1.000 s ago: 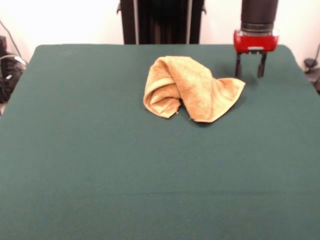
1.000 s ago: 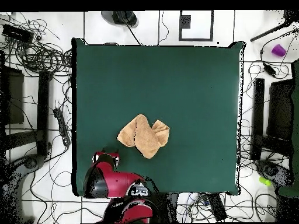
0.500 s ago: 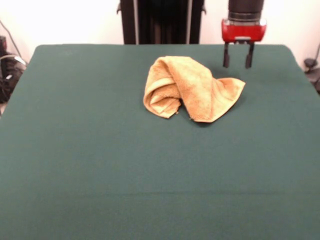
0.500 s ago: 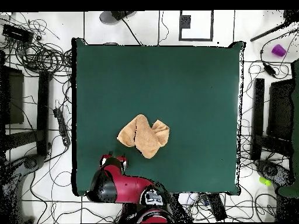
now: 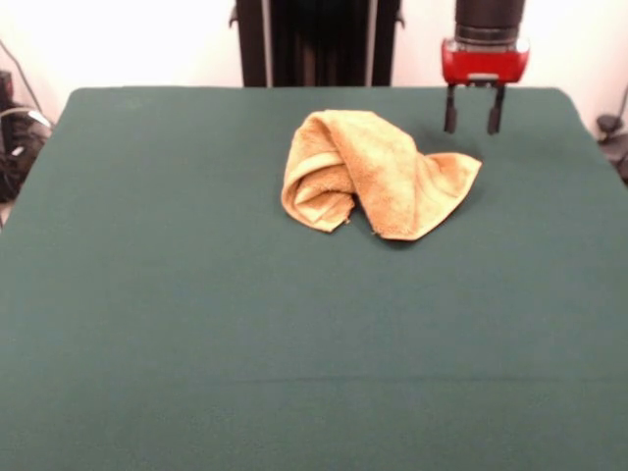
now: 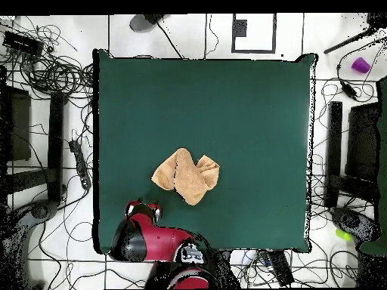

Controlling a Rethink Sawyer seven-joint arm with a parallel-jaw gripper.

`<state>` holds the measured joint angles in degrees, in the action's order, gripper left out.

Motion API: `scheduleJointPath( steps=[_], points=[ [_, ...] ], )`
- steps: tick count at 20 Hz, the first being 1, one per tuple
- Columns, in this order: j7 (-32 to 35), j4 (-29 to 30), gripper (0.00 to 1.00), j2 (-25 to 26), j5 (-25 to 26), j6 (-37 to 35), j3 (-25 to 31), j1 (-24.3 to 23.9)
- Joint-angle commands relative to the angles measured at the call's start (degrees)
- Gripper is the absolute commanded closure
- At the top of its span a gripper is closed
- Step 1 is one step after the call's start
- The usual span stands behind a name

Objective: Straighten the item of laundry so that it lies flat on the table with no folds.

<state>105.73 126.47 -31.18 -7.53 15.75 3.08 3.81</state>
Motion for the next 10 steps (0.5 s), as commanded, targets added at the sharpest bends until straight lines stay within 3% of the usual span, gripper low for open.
scheduleJointPath(
  steps=[1, 5, 10],
  points=[
    [11.9, -7.1, 0.0, 4.9, -6.7, -4.0, 2.6, 4.0],
    [11.1, -7.4, 0.0, 5.5, -4.9, -3.4, 3.6, 1.9],
    [11.4, -8.7, 0.0, 6.0, -6.3, -3.8, 3.3, 2.6]
  ],
)
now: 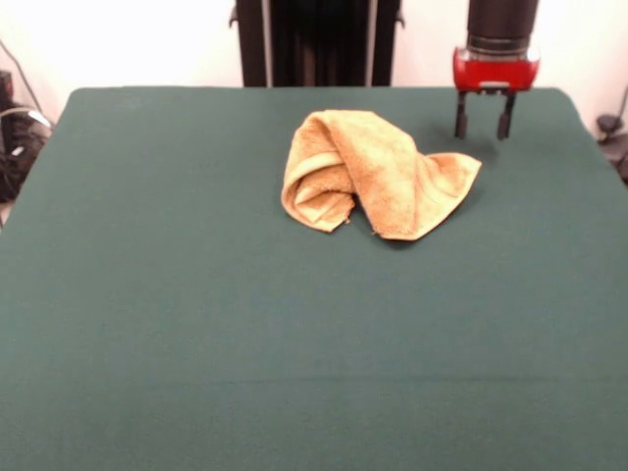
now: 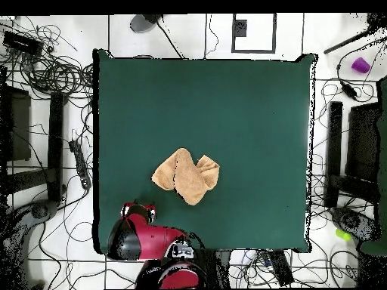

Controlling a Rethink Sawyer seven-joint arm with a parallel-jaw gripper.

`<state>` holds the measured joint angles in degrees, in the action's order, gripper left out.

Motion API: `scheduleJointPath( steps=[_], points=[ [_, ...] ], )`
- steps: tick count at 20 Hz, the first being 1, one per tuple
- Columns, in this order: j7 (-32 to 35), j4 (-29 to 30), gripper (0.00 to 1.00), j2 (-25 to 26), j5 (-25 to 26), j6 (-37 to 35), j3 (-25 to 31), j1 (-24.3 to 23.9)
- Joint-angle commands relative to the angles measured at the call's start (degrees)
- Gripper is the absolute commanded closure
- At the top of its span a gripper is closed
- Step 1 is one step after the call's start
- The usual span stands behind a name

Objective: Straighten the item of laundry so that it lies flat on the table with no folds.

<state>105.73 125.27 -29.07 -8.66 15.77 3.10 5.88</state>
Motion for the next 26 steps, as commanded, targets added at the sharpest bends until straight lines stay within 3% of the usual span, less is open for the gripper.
scheduleJointPath(
  steps=[1, 6, 15, 26],
  points=[
    [11.0, -8.2, 0.0, 4.4, -4.9, -4.1, 3.4, -0.2],
    [11.4, -7.3, 0.0, 5.0, -3.2, -2.2, 3.5, -0.8],
    [16.9, 1.7, 0.0, 4.3, -1.8, 7.1, 2.5, 4.1],
    [20.4, 0.5, 0.0, 12.1, -6.0, 17.4, 1.3, 10.8]
  ],
)
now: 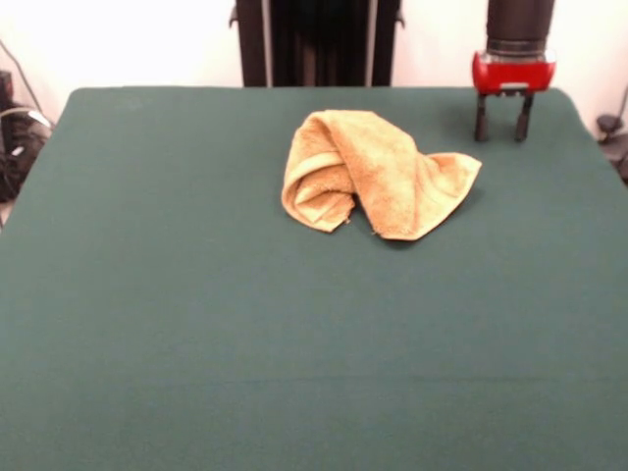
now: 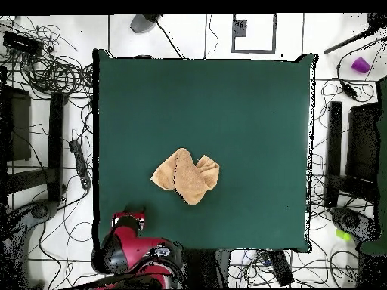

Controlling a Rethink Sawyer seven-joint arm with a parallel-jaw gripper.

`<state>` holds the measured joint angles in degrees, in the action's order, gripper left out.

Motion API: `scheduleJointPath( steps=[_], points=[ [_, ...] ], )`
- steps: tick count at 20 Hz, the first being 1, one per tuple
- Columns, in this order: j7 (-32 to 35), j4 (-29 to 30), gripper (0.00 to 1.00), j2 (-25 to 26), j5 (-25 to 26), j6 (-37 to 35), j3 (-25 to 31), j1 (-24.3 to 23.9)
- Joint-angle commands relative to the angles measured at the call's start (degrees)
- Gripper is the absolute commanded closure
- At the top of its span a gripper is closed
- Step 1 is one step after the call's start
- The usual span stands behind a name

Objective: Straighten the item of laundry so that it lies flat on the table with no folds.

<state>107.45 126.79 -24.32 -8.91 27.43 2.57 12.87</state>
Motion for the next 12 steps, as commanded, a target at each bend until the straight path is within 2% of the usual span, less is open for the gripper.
scheduleJointPath(
  steps=[1, 7, 10, 12],
  points=[
    [18.5, -1.2, 0.0, 7.7, -5.8, 6.1, 1.8, 3.8],
    [17.1, -0.8, 0.0, 7.0, -5.3, 4.9, 2.1, 2.3],
    [15.0, -0.9, 0.0, 4.5, -4.6, 0.7, 2.2, -0.2],
    [12.7, -1.1, 0.0, 1.1, -4.4, -4.4, 2.1, -2.3]
  ],
)
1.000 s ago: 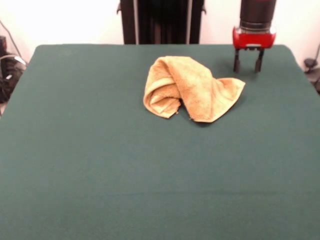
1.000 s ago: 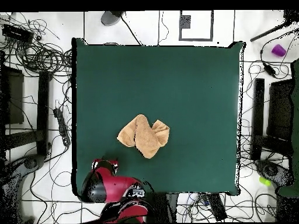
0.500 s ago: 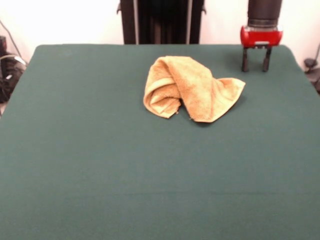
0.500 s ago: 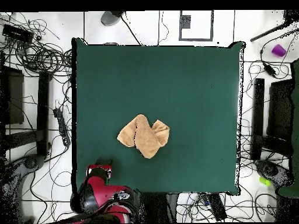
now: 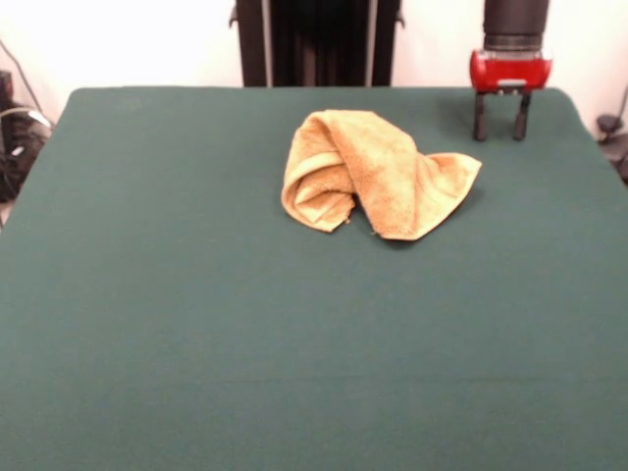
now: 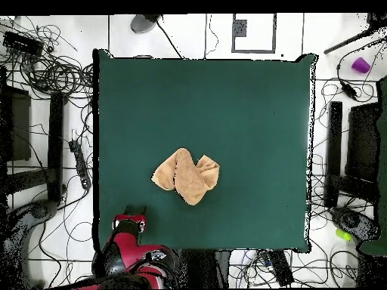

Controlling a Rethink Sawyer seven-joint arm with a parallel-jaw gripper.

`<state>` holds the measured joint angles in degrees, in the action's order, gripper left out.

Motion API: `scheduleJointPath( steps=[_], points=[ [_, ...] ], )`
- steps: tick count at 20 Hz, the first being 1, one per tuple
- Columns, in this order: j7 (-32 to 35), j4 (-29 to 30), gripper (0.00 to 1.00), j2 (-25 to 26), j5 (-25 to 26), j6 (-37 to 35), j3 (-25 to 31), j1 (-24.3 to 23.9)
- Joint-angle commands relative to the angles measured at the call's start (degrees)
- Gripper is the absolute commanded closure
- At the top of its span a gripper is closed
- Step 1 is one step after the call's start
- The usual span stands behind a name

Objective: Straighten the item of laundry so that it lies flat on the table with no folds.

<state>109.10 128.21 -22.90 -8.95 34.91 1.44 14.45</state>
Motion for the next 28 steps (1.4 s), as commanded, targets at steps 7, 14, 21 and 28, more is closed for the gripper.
scheduleJointPath(
  steps=[7, 14, 21, 28],
  points=[
    [6.0, -5.9, 0.0, -8.3, -2.6, -27.2, 3.5, -10.1],
    [5.6, -8.9, 0.0, -9.5, -0.9, -32.5, 3.4, -12.3],
    [6.6, -11.9, 0.0, -7.6, -1.5, -33.4, 3.6, -12.6],
    [8.6, -13.5, 0.0, -5.5, -2.1, -30.9, 4.6, -12.1]
  ],
)
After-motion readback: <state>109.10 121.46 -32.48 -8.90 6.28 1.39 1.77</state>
